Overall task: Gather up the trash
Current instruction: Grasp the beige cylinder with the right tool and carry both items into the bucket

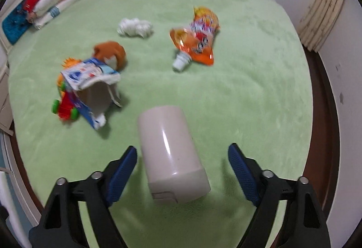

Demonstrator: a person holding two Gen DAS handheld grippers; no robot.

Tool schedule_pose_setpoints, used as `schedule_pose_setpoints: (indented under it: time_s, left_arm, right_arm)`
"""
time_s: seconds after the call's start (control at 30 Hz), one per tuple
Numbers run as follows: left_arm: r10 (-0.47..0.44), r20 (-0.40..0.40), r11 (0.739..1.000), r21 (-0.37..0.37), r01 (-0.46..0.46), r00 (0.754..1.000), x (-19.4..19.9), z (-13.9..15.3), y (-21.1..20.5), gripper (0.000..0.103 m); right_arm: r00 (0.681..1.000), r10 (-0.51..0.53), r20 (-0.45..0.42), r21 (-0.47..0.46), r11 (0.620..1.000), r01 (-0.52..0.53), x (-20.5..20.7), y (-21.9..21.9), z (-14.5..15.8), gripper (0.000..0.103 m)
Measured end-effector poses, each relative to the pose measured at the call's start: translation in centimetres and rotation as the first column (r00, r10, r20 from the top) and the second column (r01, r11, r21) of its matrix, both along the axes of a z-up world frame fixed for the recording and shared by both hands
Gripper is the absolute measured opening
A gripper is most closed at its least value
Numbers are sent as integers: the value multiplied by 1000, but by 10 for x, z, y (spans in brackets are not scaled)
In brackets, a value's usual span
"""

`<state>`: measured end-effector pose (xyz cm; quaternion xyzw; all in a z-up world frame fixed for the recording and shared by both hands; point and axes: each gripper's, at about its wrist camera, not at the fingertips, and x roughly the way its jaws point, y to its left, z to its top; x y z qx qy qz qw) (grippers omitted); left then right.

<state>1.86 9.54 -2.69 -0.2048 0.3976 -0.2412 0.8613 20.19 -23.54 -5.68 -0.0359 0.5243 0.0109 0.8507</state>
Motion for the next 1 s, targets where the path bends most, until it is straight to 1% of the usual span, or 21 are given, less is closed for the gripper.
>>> schedule_pose_setpoints:
  time_s: [0.07,0.1,0.2,0.27,0.33,0.43,0.5,0.67,0.73,0.87,1.0]
  left_arm:
    - [-4,-3,1000,-9,4,1000,0,0,0,13]
    - [-5,-4,1000,-10,5,1000,1,0,0,13]
    - [-8,-10,1000,-19,8,1000,0,0,-1,13]
    - [-8,-9,1000,-10,8,1000,0,2,-3,13]
    - [-11,-12,1000,-8,11,1000,3,1,-5,13]
    - [-16,-9,1000,-2,16,1000,3,1,-8,13]
    - [-20,-7,1000,-2,20,1000,2,2,-11,13]
    - [-37,6,999,11,37,999,-5,6,-19,13]
    - [-44,15,999,18,44,999,-8,9,-22,13]
    - [-65,30,998,25,64,997,-16,14,-27,13]
    - [-88,50,995,41,86,995,-27,19,-32,13]
  right_arm:
    - [1000,6,-18,26,1000,-5,1,1,-3,53]
    - [1000,8,-21,35,999,-7,0,2,-3,53]
    - [1000,21,5,-5,1000,-21,-7,10,1,53]
    - [999,17,33,-3,1000,-17,-12,9,7,52]
    - [998,11,60,20,1000,-12,-16,6,14,52]
    - [993,19,116,77,997,-28,-34,-1,33,52]
    - [989,28,145,97,994,-43,-47,-2,43,52]
    - [972,61,228,171,980,-102,-99,-8,68,52]
    - [962,70,263,186,975,-122,-122,-9,76,52]
    - [943,102,316,209,962,-174,-166,-7,86,52]
    - [929,118,350,234,949,-209,-206,-6,91,52]
